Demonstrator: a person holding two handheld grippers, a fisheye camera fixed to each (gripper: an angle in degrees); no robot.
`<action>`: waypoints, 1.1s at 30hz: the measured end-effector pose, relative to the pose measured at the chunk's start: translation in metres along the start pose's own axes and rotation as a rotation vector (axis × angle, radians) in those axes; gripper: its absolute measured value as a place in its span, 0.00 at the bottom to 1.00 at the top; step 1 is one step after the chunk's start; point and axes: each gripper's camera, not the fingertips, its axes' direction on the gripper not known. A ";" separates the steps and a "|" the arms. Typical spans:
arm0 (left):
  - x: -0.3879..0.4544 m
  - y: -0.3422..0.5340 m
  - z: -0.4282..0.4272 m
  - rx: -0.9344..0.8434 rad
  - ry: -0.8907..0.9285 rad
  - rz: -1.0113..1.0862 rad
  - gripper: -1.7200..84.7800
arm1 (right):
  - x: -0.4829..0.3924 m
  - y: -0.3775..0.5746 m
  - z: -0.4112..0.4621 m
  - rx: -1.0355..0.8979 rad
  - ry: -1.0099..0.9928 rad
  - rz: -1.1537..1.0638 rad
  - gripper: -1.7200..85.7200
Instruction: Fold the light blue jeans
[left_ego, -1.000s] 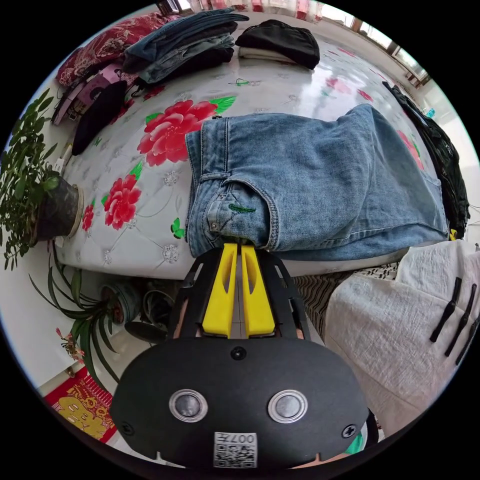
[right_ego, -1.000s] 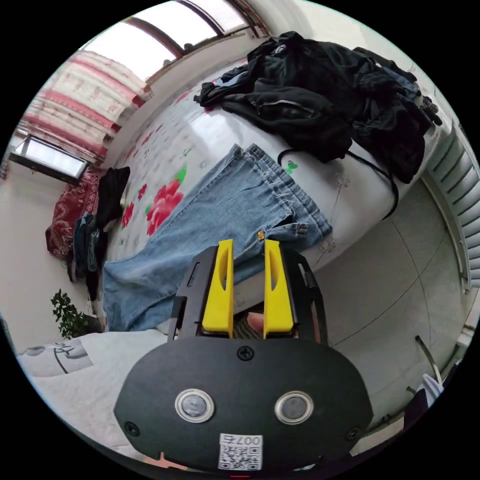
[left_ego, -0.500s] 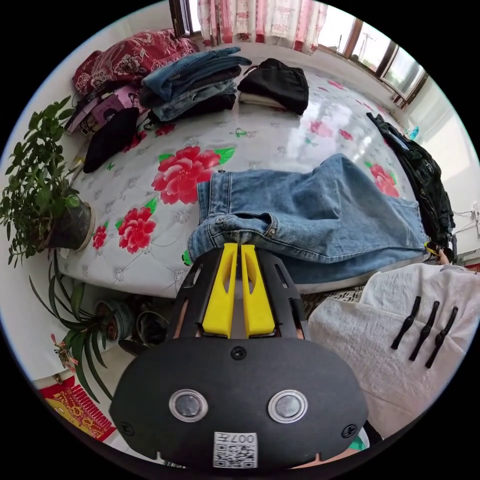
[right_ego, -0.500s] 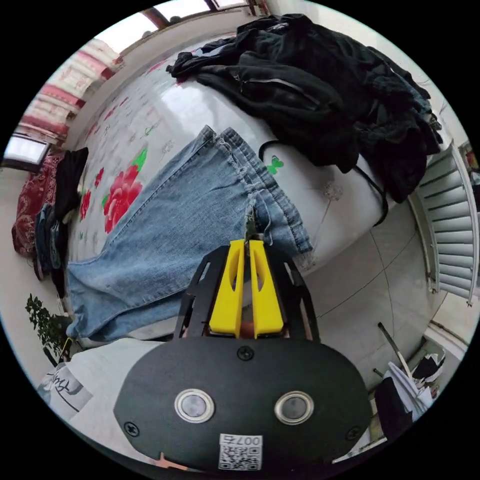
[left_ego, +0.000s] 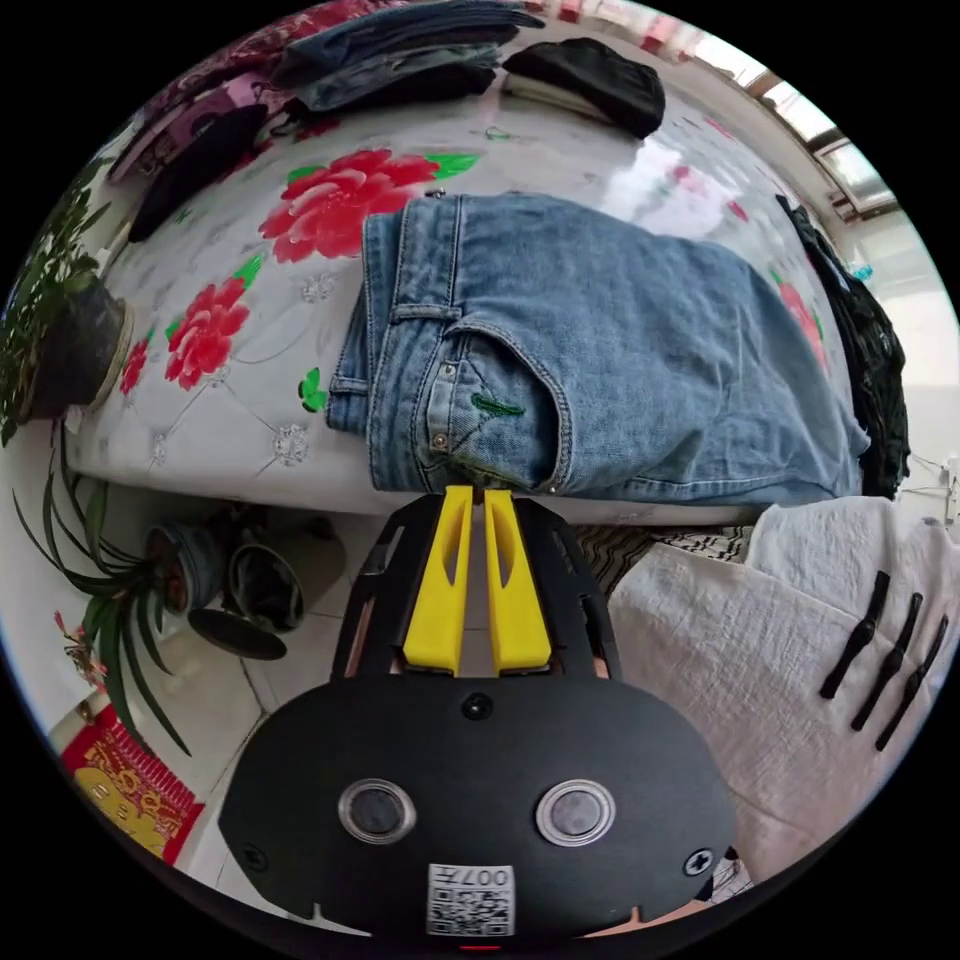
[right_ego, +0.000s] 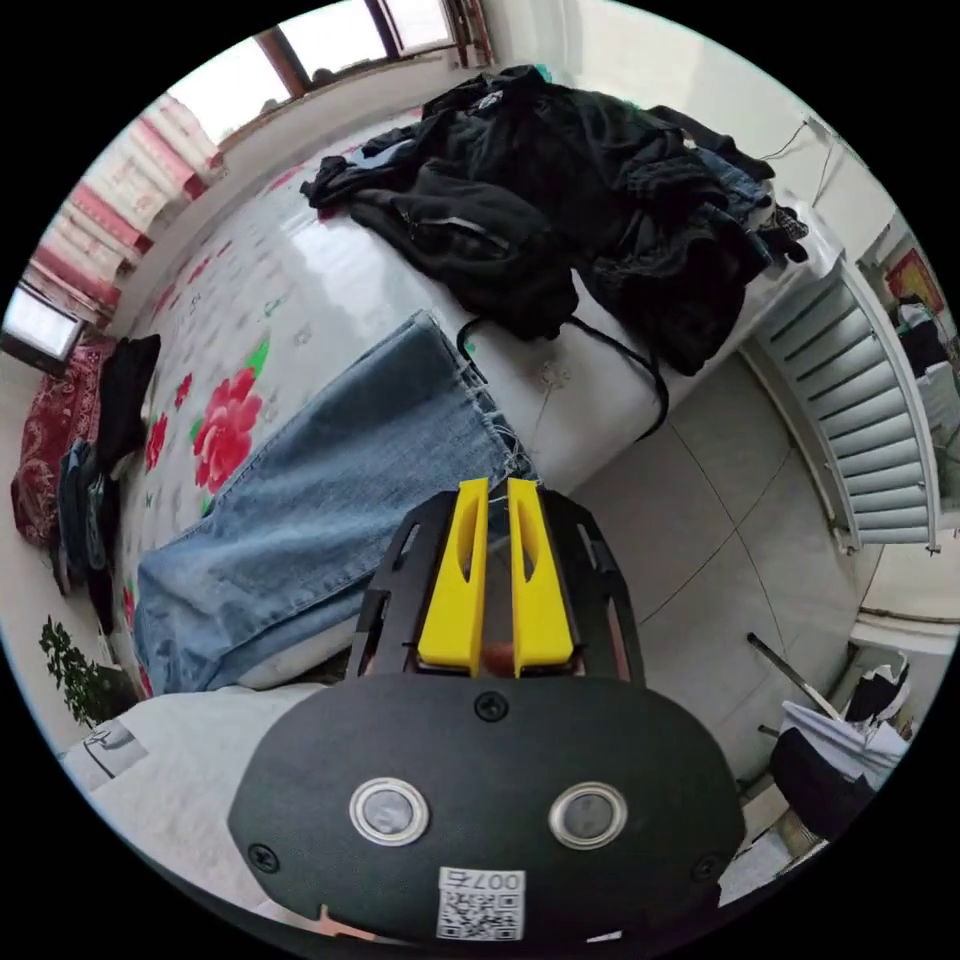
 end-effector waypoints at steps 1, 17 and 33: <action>-0.006 0.004 -0.006 0.007 0.000 0.004 0.02 | -0.013 0.002 -0.007 0.054 -0.020 -0.040 0.06; -0.017 -0.090 -0.068 0.246 0.220 0.264 0.07 | -0.447 -0.005 0.135 -0.357 -0.734 -0.878 0.11; 0.101 -0.170 0.027 0.063 0.329 0.976 0.12 | -0.486 0.085 0.150 -0.559 -0.662 -1.225 0.03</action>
